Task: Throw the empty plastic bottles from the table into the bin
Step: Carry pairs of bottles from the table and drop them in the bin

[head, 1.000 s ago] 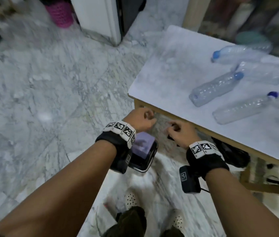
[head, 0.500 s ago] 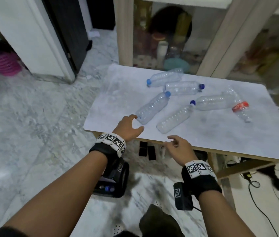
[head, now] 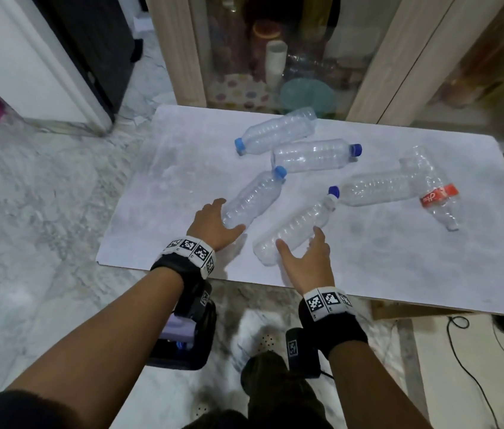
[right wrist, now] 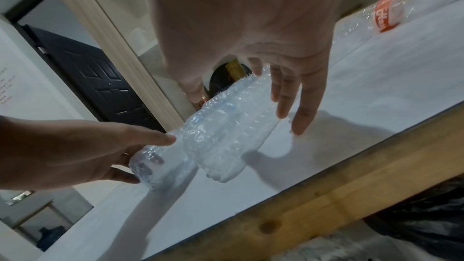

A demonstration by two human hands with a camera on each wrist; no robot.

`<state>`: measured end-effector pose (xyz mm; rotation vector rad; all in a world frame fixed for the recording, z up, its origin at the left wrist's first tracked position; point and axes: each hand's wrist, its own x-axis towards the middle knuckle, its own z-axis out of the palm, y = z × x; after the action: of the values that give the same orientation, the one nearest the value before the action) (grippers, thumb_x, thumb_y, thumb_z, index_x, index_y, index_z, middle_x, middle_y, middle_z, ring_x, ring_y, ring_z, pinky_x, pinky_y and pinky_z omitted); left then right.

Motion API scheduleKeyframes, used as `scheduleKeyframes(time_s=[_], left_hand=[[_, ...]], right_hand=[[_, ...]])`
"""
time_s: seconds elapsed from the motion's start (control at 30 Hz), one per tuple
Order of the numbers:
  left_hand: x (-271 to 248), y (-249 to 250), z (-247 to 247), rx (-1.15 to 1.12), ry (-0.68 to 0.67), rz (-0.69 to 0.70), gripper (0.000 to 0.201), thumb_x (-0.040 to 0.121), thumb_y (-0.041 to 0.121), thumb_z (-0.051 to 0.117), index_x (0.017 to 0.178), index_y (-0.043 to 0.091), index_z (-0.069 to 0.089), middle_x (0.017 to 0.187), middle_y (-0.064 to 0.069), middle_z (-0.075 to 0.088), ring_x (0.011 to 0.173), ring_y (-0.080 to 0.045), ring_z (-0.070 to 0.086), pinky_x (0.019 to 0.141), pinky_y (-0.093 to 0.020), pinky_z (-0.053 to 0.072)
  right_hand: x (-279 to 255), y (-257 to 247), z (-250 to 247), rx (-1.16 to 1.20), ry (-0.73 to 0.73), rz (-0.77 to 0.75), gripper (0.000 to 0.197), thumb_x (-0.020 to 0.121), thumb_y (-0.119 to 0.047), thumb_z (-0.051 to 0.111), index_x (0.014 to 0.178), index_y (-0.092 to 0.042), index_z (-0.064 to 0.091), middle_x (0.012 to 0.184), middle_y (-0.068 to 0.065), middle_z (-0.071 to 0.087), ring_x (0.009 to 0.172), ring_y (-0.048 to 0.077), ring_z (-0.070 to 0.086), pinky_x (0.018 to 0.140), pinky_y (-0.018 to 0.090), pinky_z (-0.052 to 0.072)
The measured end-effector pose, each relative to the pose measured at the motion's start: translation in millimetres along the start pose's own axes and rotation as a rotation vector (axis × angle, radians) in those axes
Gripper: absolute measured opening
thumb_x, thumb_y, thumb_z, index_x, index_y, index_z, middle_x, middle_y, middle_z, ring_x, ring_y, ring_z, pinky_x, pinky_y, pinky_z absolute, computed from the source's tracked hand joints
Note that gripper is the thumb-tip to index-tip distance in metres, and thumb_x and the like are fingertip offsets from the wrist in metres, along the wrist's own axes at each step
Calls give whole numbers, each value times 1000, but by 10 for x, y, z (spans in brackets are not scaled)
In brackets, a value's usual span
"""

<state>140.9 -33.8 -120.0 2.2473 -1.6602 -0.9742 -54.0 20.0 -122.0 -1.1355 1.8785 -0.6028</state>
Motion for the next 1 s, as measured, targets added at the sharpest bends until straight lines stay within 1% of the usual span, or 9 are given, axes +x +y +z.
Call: scheduleKeyframes(time_s=[0.1, 0.23, 0.33, 0.47, 0.57, 0.67, 0.73, 0.87, 1.0], left_hand=[[24, 20, -6, -30, -41, -11, 73, 77, 42, 70, 137, 15, 39, 129, -15, 58, 114, -31, 57, 94, -34, 47], [-54, -61, -62, -70, -33, -53, 68, 77, 46, 68, 134, 17, 42, 129, -14, 58, 111, -29, 59, 84, -28, 43], [-207, -183, -89, -127, -32, -96, 66, 76, 48, 67, 131, 19, 44, 127, -13, 59, 105, -26, 59, 80, -28, 42], [-483, -332, -100, -229, 3, -134, 63, 75, 47, 68, 128, 20, 45, 120, -13, 61, 91, -22, 57, 77, -28, 44], [-687, -451, -123, -296, 26, -138, 59, 74, 47, 69, 123, 22, 47, 112, -12, 64, 92, -25, 64, 83, -34, 53], [-891, -587, -187, -329, 44, -135, 58, 75, 46, 69, 123, 22, 46, 108, -11, 65, 92, -26, 65, 82, -33, 53], [-1027, -678, -251, -353, 68, -125, 58, 76, 45, 69, 124, 21, 46, 107, -10, 65, 91, -25, 65, 80, -32, 52], [-1376, -914, -405, -430, 115, -98, 54, 80, 38, 69, 124, 18, 46, 92, -3, 60, 75, -10, 59, 59, -19, 44], [-1787, -1286, -521, -465, 164, -90, 49, 79, 39, 70, 119, 20, 50, 94, 6, 58, 83, -12, 57, 68, -24, 42]], right_hand=[[55, -68, 58, 29, 0, 64, 96, 77, -59, 64, 149, -27, 9, 150, 11, 31, 133, 31, 42, 104, 41, 37], [134, -169, 223, 63, -41, 172, 113, 67, -67, 66, 149, -29, 0, 155, 14, 27, 138, 34, 36, 109, 45, 36], [182, -228, 341, 110, -14, 237, 124, 62, -62, 72, 150, -24, -7, 157, 12, 24, 138, 33, 37, 111, 45, 34], [189, -268, 370, 156, -4, 258, 107, 79, -38, 69, 150, -12, -7, 148, 16, 37, 126, 33, 48, 95, 32, 36], [98, -249, 373, 154, 37, 240, 97, 77, -34, 68, 148, -13, 5, 141, 18, 43, 117, 35, 54, 88, 30, 39], [-103, -203, 379, 144, 28, 181, 89, 74, -34, 69, 144, -16, 17, 132, 14, 51, 106, 33, 58, 89, 35, 47], [-265, -166, 364, 138, 11, 89, 77, 76, -32, 69, 139, -18, 27, 122, 9, 55, 98, 27, 56, 82, 30, 43], [-687, -124, 348, 85, -47, -117, 56, 76, -32, 71, 124, -25, 43, 114, 3, 59, 92, 23, 62, 81, 34, 52], [-1114, -74, 338, 20, -119, -276, 50, 82, -29, 68, 127, -26, 48, 109, -1, 57, 78, 12, 62, 54, 14, 49]])
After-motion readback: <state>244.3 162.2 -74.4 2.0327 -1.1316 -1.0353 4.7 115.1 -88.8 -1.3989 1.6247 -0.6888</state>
